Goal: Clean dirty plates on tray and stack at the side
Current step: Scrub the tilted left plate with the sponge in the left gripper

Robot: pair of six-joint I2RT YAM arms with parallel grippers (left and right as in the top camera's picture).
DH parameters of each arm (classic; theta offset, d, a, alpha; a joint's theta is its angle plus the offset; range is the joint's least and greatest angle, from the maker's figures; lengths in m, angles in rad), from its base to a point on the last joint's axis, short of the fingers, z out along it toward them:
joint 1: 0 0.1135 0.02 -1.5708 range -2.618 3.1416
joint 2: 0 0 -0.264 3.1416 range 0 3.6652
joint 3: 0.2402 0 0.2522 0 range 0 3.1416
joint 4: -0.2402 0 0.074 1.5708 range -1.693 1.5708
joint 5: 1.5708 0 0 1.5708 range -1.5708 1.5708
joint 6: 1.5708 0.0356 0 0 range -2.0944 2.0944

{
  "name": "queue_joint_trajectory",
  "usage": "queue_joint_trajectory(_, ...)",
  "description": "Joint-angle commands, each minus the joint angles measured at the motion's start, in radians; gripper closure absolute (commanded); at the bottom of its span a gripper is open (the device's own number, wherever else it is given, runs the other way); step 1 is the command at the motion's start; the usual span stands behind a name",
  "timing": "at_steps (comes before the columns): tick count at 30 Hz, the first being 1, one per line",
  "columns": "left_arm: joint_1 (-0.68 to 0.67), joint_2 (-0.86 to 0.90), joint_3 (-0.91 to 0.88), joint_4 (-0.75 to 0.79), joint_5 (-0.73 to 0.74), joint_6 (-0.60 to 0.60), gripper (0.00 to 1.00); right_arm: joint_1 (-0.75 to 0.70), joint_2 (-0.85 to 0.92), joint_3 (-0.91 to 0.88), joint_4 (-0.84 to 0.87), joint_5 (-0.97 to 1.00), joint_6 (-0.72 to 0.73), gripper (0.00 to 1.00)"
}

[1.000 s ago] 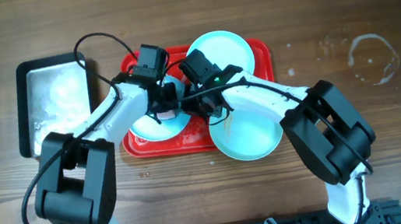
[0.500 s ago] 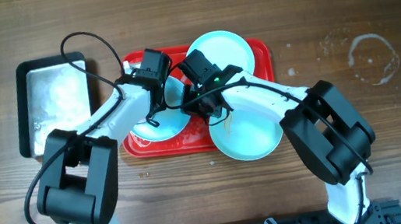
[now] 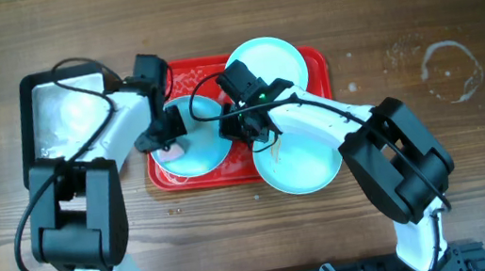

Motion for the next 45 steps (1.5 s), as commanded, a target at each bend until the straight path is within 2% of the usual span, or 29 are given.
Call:
queue_joint_trajectory(1, 0.013, 0.077, -0.075, -0.119, 0.214, 0.037, 0.96, 0.001, 0.028, -0.003, 0.0, 0.01, 0.009, 0.96)
queue_joint_trajectory(3, 0.019, 0.077, -0.07, -0.158, 0.222, 0.041, 0.96, 0.001, 0.028, -0.003, 0.002, 0.01, 0.009, 0.96)
queue_joint_trajectory(5, 0.021, 0.077, -0.07, -0.133, 0.195, 0.048, 0.96, 0.001, 0.028, -0.003, 0.002, 0.01, 0.009, 0.96)
queue_joint_trajectory(8, 0.018, 0.077, -0.07, 0.017, -0.012, -0.026, 0.96, 0.001, 0.028, -0.003, 0.001, 0.01, 0.005, 0.96)
queue_joint_trajectory(10, 0.006, 0.077, -0.072, 0.169, -0.169, -0.074, 0.96, 0.001, 0.028, -0.003, 0.002, 0.01, 0.006, 0.96)
queue_joint_trajectory(13, -0.015, 0.077, -0.088, 0.339, -0.216, -0.082, 0.96, 0.001, 0.029, -0.003, 0.003, 0.01, 0.005, 0.96)
queue_joint_trajectory(15, -0.046, 0.077, -0.128, 0.477, -0.279, -0.139, 0.96, 0.001, 0.028, -0.003, 0.003, 0.01, 0.005, 0.96)
queue_joint_trajectory(19, -0.08, 0.077, -0.188, 0.579, -0.322, -0.237, 0.96, 0.001, 0.028, -0.003, 0.002, 0.01, 0.005, 0.96)
queue_joint_trajectory(22, -0.067, 0.077, -0.189, 0.494, -0.123, -0.239, 0.96, 0.001, 0.028, -0.003, 0.001, 0.01, 0.003, 0.95)
queue_joint_trajectory(25, -0.013, 0.077, -0.188, 0.376, 0.141, -0.232, 0.96, 0.001, 0.028, -0.003, 0.001, 0.009, 0.003, 0.96)
queue_joint_trajectory(27, 0.03, 0.077, -0.188, 0.319, 0.328, -0.183, 0.96, 0.001, 0.029, -0.003, 0.002, 0.002, 0.003, 0.96)
queue_joint_trajectory(29, 0.061, 0.077, -0.188, 0.254, 0.446, -0.122, 0.96, 0.001, 0.029, -0.003, 0.002, 0.002, 0.003, 0.96)
queue_joint_trajectory(31, 0.068, 0.077, -0.188, 0.163, 0.459, -0.058, 0.96, 0.001, 0.028, -0.003, 0.002, 0.002, 0.002, 0.96)
queue_joint_trajectory(35, 0.036, 0.077, -0.188, 0.104, 0.456, 0.079, 0.96, 0.001, 0.028, -0.003, 0.004, -0.002, 0.003, 0.96)
queue_joint_trajectory(36, 0.032, 0.077, -0.188, 0.105, 0.425, 0.082, 0.96, 0.001, 0.028, -0.003, 0.004, -0.002, 0.002, 0.96)
queue_joint_trajectory(38, 0.031, 0.077, -0.188, 0.103, 0.27, 0.005, 0.96, 0.001, 0.029, -0.003, 0.004, -0.002, 0.002, 0.96)
queue_joint_trajectory(42, 0.031, 0.077, -0.188, 0.115, -0.183, -0.284, 0.96, 0.001, 0.028, -0.003, 0.004, -0.002, 0.002, 0.96)
queue_joint_trajectory(45, 0.031, 0.077, -0.188, 0.201, -0.307, -0.374, 0.96, 0.001, 0.028, -0.003, 0.004, -0.002, 0.002, 0.96)
